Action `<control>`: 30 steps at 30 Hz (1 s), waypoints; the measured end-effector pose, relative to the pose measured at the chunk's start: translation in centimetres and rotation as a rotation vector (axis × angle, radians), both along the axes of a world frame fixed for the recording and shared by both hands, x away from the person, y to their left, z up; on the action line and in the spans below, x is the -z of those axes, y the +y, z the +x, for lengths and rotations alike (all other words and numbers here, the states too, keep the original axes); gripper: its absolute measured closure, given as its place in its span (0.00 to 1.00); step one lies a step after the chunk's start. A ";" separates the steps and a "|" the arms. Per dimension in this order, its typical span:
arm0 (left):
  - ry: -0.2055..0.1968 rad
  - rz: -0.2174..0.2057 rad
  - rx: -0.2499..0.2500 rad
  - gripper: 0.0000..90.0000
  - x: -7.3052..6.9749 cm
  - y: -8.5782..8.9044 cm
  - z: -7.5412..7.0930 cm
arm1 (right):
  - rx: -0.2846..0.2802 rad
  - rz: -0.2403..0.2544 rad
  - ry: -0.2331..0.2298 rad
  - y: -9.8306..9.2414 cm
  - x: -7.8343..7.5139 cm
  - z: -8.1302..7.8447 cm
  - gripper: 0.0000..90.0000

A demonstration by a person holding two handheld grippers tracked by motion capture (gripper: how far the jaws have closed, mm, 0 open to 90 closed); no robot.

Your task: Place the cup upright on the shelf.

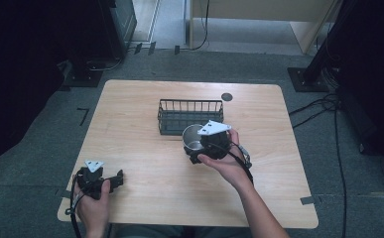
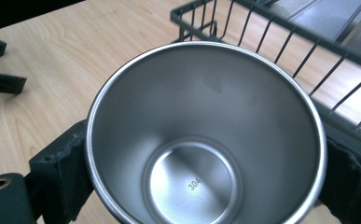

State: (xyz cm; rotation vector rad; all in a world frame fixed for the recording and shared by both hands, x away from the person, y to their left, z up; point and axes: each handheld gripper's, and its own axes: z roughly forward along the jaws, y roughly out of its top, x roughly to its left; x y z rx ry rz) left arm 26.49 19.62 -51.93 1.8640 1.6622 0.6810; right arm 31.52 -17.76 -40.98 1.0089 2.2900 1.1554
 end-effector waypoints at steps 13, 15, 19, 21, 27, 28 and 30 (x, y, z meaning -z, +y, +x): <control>-0.002 -0.001 -0.001 0.00 0.0 0.0 0.0 | -0.007 0.001 -0.018 0.1 -3.6 3.9 0.07; -0.002 -0.001 -0.001 0.00 0.0 0.0 0.0 | -0.004 -0.002 -0.027 0.3 -4.1 4.4 0.07; 0.000 0.000 0.000 0.00 0.0 0.0 0.0 | -0.001 0.001 -0.037 0.7 -5.0 5.6 0.07; -0.002 -0.001 -0.001 0.00 0.0 0.0 0.0 | 0.001 0.002 -0.038 0.8 -5.2 5.9 0.07; -0.001 -0.002 -0.001 0.00 0.0 0.0 0.0 | 0.002 0.001 -0.052 1.3 -5.8 7.8 0.07; -0.001 -0.002 -0.001 0.00 0.0 0.0 0.0 | 0.002 0.001 -0.052 1.3 -5.8 7.8 0.07; -0.001 0.000 -0.001 0.00 0.0 0.0 0.0 | 0.006 -0.004 -0.048 1.5 -5.8 8.3 0.07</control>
